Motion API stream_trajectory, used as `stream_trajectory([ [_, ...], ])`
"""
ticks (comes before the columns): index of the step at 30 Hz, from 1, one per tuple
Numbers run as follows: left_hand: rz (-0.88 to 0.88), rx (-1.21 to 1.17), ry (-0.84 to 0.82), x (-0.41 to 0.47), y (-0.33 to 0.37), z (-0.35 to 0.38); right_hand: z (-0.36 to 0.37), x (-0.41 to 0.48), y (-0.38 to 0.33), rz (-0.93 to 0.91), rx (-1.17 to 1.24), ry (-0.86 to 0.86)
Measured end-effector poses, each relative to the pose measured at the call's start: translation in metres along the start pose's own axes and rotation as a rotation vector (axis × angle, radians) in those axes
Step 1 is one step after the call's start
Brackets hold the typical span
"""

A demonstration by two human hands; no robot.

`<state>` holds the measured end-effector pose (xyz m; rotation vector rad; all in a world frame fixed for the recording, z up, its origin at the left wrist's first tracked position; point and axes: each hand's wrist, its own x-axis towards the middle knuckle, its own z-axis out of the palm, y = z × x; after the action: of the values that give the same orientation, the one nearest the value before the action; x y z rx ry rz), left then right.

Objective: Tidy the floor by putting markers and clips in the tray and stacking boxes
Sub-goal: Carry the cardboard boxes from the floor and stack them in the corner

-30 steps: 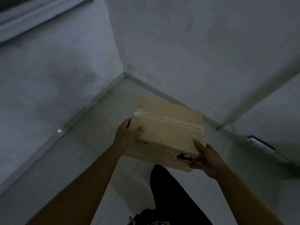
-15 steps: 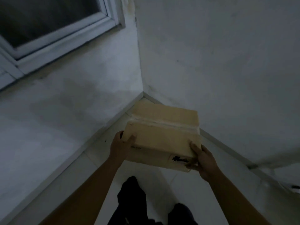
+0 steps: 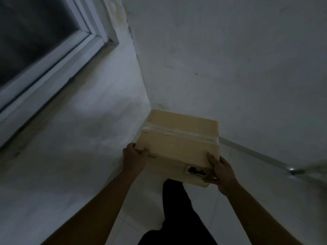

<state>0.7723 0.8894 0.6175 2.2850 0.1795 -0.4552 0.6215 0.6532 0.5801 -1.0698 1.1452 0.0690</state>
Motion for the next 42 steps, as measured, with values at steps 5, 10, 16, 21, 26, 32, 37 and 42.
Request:
stream_trajectory([
  [5,-0.028,0.034,-0.161,0.089,0.013,-0.001,0.048,0.059,-0.029,0.067,-0.004,0.052],
  [10,-0.049,0.029,-0.243,0.175,0.017,0.006,0.096,0.120,-0.054,0.122,-0.052,0.090],
  [16,-0.135,0.060,-0.270,0.266,-0.014,0.041,0.161,0.214,-0.043,0.125,-0.068,0.150],
  [21,-0.166,0.053,-0.219,0.374,-0.072,0.098,0.211,0.327,0.010,0.109,-0.027,0.206],
  [26,-0.014,0.177,-0.326,0.448,-0.128,0.150,0.247,0.429,0.079,0.139,0.066,0.223],
  [32,0.123,0.280,-0.465,0.499,-0.183,0.205,0.291,0.510,0.135,0.135,0.135,0.214],
  [37,0.191,0.394,-0.575,0.524,-0.205,0.235,0.313,0.555,0.143,0.049,0.139,0.226],
  [42,0.312,0.436,-0.610,0.544,-0.204,0.250,0.318,0.591,0.155,0.096,0.082,0.323],
])
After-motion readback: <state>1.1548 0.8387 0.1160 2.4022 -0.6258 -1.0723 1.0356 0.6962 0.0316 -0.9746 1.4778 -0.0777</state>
